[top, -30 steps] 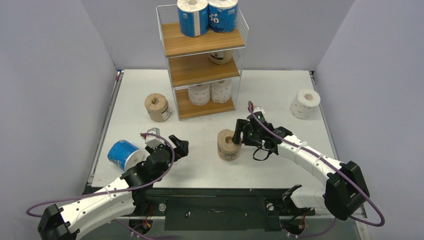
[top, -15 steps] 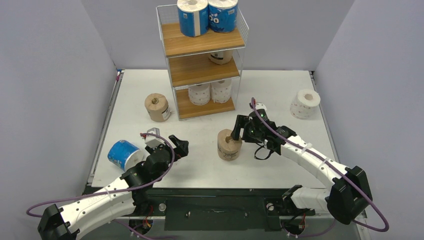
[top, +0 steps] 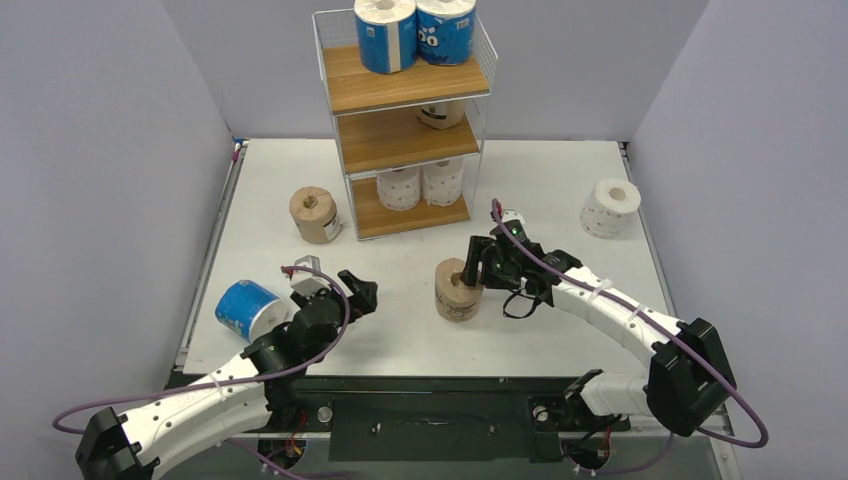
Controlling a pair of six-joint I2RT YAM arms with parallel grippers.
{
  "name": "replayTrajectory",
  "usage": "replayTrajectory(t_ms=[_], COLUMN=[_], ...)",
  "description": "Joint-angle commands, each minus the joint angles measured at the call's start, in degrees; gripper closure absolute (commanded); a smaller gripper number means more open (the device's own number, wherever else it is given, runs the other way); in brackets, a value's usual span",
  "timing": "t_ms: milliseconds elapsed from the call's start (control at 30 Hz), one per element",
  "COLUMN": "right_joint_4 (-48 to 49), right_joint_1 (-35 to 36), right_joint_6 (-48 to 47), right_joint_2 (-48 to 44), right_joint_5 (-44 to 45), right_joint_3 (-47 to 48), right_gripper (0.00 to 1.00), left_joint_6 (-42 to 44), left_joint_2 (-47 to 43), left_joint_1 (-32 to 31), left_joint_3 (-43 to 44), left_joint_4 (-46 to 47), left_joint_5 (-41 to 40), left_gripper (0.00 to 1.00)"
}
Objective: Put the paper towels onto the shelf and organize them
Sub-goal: Pick up the paper towel from the center of the board.
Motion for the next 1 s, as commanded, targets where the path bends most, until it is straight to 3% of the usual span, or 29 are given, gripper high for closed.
replayTrajectory(t_ms=[0,333,567,967], right_joint_4=[0.34,0.98,-0.2,-9.32], right_joint_1=[0.5,0.6,0.65,0.51], right_joint_6=[-1.37,-2.31,-2.92,-5.68], right_joint_2=[2.14,6.46,5.98,1.95], right_joint_5=[-0.06,-0.49,-0.84,1.58], right_joint_3=[-0.06,-0.24,0.97,18.33], right_gripper=[0.39,0.51,0.66,0.7], left_joint_6=[-0.23,-0.11,0.99,9.02], left_joint_2=[0.84,0.65,0.77,6.47], left_joint_1=[0.38,0.34,0.38,0.38], left_joint_3=[0.15,-0.05,0.52,7.49], left_joint_4=[2.42,2.44,2.88,10.94], left_joint_5=[0.54,0.33,0.05,0.03], left_gripper=[0.04,0.04,0.03,0.03])
